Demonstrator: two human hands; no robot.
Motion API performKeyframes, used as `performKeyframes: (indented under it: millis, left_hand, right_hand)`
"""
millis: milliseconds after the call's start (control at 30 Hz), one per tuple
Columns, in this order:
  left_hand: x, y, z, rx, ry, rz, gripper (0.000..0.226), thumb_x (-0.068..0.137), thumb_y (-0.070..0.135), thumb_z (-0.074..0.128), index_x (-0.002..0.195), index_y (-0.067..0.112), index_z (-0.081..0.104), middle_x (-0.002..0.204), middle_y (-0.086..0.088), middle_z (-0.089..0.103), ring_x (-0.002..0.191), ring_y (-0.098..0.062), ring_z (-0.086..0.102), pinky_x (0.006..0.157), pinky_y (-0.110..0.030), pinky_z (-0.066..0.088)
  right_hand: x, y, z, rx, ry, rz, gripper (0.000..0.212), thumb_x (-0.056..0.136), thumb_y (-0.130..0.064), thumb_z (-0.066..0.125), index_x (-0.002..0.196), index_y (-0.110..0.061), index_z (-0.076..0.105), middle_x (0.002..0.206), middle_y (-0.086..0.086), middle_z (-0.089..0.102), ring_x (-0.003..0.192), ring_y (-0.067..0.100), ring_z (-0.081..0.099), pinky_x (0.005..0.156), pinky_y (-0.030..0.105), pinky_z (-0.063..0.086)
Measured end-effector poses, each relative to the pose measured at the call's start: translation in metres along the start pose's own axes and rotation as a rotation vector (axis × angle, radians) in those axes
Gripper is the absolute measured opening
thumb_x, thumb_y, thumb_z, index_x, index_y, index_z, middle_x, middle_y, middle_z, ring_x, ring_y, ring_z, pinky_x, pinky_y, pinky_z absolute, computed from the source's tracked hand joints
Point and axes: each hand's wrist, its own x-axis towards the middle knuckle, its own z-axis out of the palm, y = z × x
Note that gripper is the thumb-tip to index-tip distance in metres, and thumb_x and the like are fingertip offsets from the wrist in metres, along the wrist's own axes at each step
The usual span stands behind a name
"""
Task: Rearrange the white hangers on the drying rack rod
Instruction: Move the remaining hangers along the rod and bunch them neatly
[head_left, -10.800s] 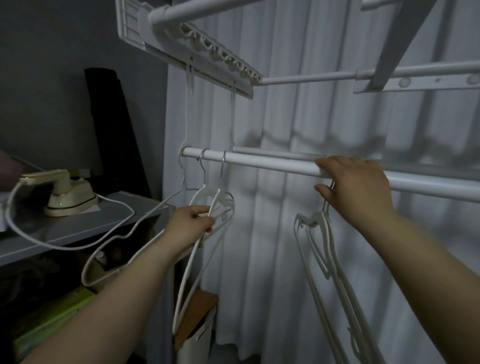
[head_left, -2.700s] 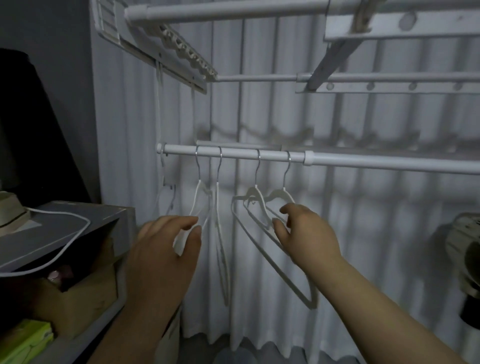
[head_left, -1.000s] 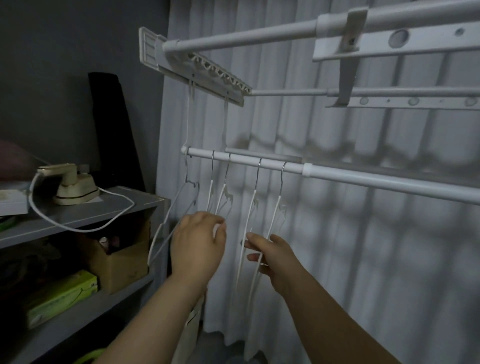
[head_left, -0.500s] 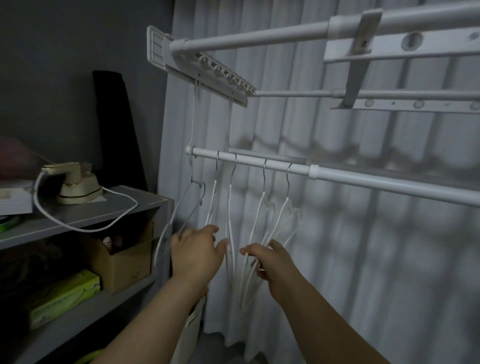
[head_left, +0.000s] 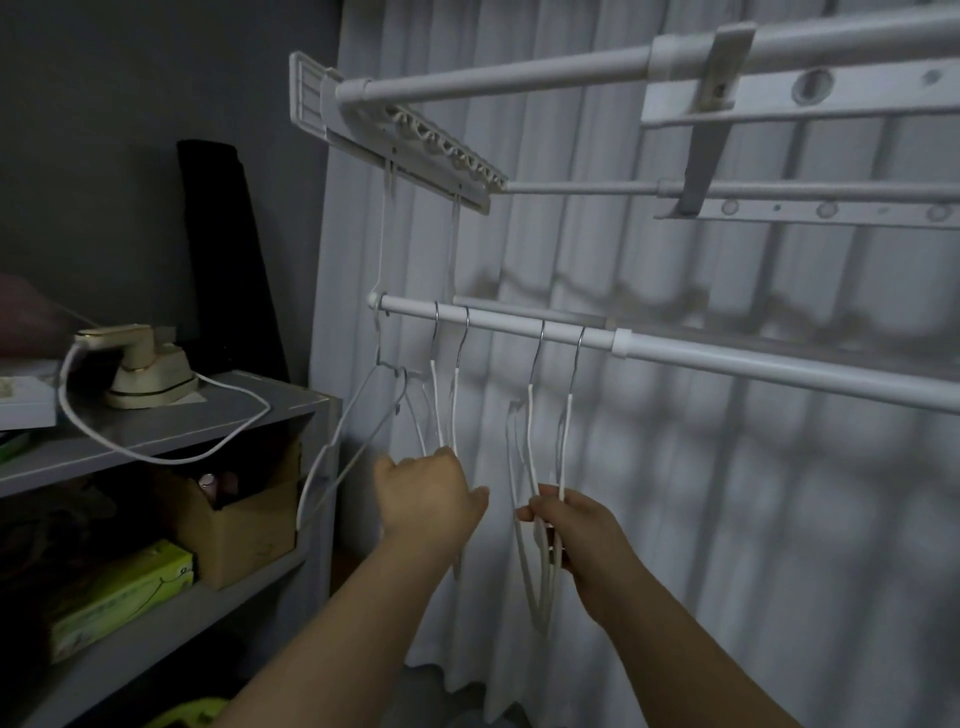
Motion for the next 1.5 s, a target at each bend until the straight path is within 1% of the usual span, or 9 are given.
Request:
performKeyframes:
  millis: [233, 467, 633, 767, 967, 1100, 1233, 1333, 1500]
  left_hand:
    - [-0.003, -0.005, 0.004, 0.094, -0.068, 0.024, 0.014, 0.086, 0.027, 0.046, 0.09, 0.017, 0.055, 0.094, -0.001, 0.066, 0.088, -0.02, 0.06, 0.083, -0.03, 0.029]
    - [-0.008, -0.005, 0.005, 0.024, -0.045, 0.042, 0.02, 0.088, 0.017, 0.042, 0.069, 0.014, 0.042, 0.089, -0.003, 0.064, 0.069, -0.018, 0.052, 0.046, -0.022, 0.017]
    - [-0.012, 0.005, 0.004, -0.099, -0.074, 0.062, 0.013, 0.088, 0.016, 0.043, 0.093, 0.009, 0.053, 0.085, -0.005, 0.059, 0.082, -0.023, 0.062, 0.061, -0.026, 0.038]
    - [-0.014, 0.007, 0.005, -0.138, -0.069, 0.083, 0.012, 0.087, 0.015, 0.044, 0.092, 0.01, 0.053, 0.083, -0.004, 0.06, 0.077, -0.023, 0.06, 0.061, -0.027, 0.039]
    - [-0.012, 0.006, 0.009, -0.157, -0.044, 0.087, 0.006, 0.085, 0.017, 0.045, 0.08, 0.014, 0.044, 0.059, 0.005, 0.034, 0.067, -0.018, 0.048, 0.057, -0.025, 0.034]
    - [-0.009, 0.004, 0.009, -0.163, -0.053, 0.056, 0.009, 0.086, 0.016, 0.045, 0.087, 0.01, 0.052, 0.063, 0.005, 0.039, 0.067, -0.017, 0.046, 0.058, -0.024, 0.034]
    - [-0.008, 0.001, 0.01, -0.155, -0.054, 0.046, 0.019, 0.085, 0.018, 0.045, 0.068, 0.014, 0.038, 0.062, 0.004, 0.04, 0.067, -0.016, 0.047, 0.049, -0.023, 0.031]
    - [-0.007, -0.002, 0.011, -0.166, -0.028, 0.054, 0.013, 0.086, 0.022, 0.045, 0.085, 0.012, 0.052, 0.077, -0.002, 0.057, 0.069, -0.018, 0.052, 0.055, -0.022, 0.036]
    - [-0.009, -0.007, 0.007, -0.192, 0.071, 0.064, 0.04, 0.09, 0.046, 0.041, 0.113, 0.015, 0.052, 0.097, -0.003, 0.067, 0.086, -0.02, 0.064, 0.061, -0.024, 0.04]
  right_hand:
    - [-0.002, 0.0, -0.005, -0.023, 0.003, -0.016, 0.012, 0.086, -0.006, 0.052, 0.082, -0.013, 0.061, 0.069, 0.0, 0.06, 0.056, 0.012, 0.042, 0.057, 0.023, 0.035]
    - [-0.002, 0.001, -0.007, -0.051, 0.01, -0.018, 0.014, 0.085, -0.008, 0.054, 0.077, -0.018, 0.06, 0.076, 0.003, 0.061, 0.055, 0.011, 0.042, 0.055, 0.022, 0.037]
    - [-0.001, 0.003, -0.007, -0.047, -0.008, -0.03, 0.01, 0.087, -0.01, 0.053, 0.094, -0.012, 0.06, 0.071, -0.003, 0.062, 0.055, 0.009, 0.043, 0.055, 0.019, 0.038]
    - [-0.001, 0.002, -0.008, -0.058, -0.007, -0.017, 0.01, 0.085, -0.008, 0.054, 0.089, -0.01, 0.063, 0.068, -0.001, 0.056, 0.055, 0.011, 0.043, 0.055, 0.02, 0.037]
    - [-0.002, 0.001, -0.008, -0.06, -0.019, -0.033, 0.021, 0.084, -0.007, 0.053, 0.068, -0.017, 0.061, 0.071, 0.005, 0.055, 0.055, 0.012, 0.042, 0.058, 0.023, 0.036]
    - [-0.001, 0.002, -0.006, -0.039, -0.022, -0.038, 0.02, 0.088, -0.01, 0.051, 0.073, -0.021, 0.058, 0.07, -0.002, 0.062, 0.056, 0.01, 0.044, 0.056, 0.021, 0.037]
    - [0.001, 0.002, -0.003, -0.03, -0.046, -0.043, 0.014, 0.09, -0.016, 0.051, 0.079, -0.021, 0.057, 0.073, -0.003, 0.064, 0.058, 0.01, 0.045, 0.056, 0.02, 0.039]
    - [0.001, 0.003, -0.002, -0.024, -0.05, -0.039, 0.013, 0.091, -0.021, 0.05, 0.081, -0.022, 0.057, 0.077, -0.004, 0.065, 0.059, 0.011, 0.048, 0.056, 0.02, 0.041]
    - [0.002, 0.003, -0.003, -0.043, -0.002, -0.05, 0.013, 0.092, -0.022, 0.048, 0.083, -0.018, 0.056, 0.078, -0.004, 0.062, 0.053, 0.01, 0.048, 0.052, 0.019, 0.039]
